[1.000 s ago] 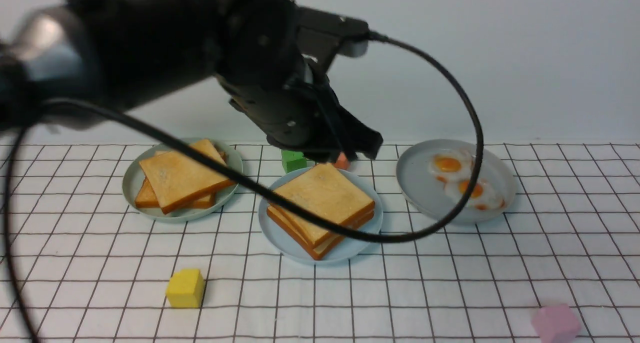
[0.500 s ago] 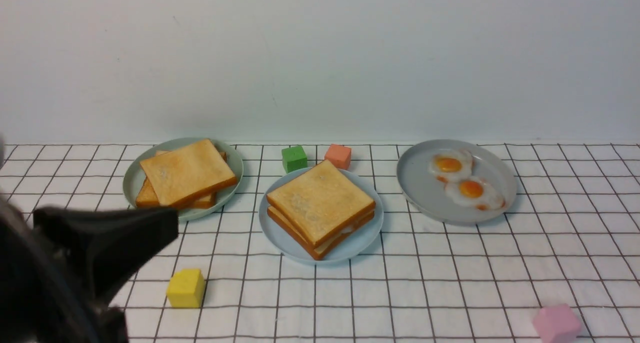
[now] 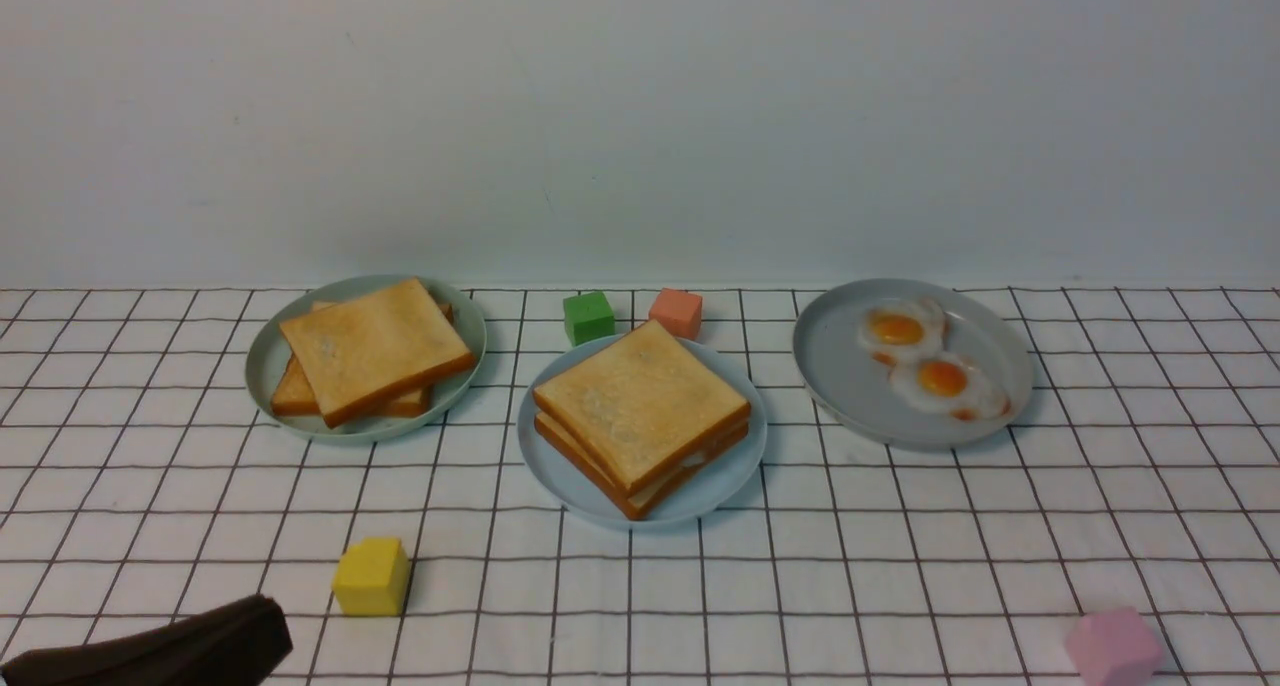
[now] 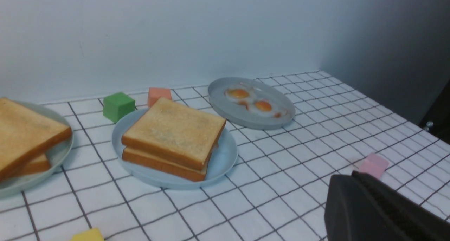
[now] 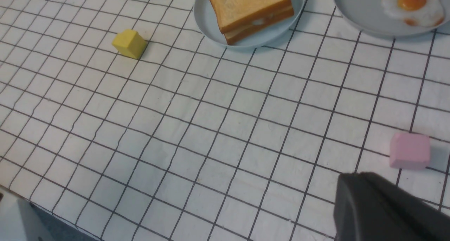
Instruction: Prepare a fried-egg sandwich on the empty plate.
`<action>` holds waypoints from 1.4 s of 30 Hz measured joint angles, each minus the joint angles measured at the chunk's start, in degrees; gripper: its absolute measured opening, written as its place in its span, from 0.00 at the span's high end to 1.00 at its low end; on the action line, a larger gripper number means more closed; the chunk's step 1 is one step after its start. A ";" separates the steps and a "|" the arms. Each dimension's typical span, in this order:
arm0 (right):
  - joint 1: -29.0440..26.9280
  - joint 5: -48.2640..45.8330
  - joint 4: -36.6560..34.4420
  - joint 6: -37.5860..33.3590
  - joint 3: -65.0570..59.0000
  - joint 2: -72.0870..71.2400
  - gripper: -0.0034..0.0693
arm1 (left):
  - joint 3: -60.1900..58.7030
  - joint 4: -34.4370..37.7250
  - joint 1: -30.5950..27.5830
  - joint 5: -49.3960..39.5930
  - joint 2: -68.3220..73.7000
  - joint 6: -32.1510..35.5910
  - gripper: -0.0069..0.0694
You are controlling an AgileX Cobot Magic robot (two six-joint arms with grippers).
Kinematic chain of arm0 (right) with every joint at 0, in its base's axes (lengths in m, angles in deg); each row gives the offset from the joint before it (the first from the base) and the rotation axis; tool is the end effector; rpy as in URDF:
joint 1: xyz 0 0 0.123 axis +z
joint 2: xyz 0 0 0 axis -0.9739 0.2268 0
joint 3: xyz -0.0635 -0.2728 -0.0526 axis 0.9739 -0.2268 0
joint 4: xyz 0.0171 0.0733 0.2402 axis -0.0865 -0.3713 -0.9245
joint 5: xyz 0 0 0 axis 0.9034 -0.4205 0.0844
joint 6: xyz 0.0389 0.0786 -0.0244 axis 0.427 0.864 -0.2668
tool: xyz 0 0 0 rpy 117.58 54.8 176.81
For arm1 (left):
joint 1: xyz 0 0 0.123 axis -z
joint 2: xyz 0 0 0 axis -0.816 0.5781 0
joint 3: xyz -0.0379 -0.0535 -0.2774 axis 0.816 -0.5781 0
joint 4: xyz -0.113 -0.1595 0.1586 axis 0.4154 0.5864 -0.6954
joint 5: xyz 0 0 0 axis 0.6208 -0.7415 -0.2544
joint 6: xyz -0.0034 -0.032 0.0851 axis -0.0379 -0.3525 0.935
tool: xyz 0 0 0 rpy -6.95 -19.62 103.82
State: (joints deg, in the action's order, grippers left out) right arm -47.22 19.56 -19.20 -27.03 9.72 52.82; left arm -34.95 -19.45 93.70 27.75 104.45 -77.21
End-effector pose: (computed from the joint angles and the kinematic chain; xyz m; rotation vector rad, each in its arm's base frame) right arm 0.0631 0.0464 0.3807 -0.3918 2.2719 0.5026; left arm 0.0699 -0.0567 0.2546 0.3712 1.6638 -0.6971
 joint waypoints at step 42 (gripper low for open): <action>-24.67 41.17 5.85 0.18 -54.71 -35.05 0.96 | -0.22 0.02 0.00 -6.53 0.00 0.00 0.92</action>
State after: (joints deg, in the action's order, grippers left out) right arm -71.88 60.73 -13.35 -26.85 -44.99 17.77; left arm -35.17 -19.43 93.70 21.22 104.45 -77.21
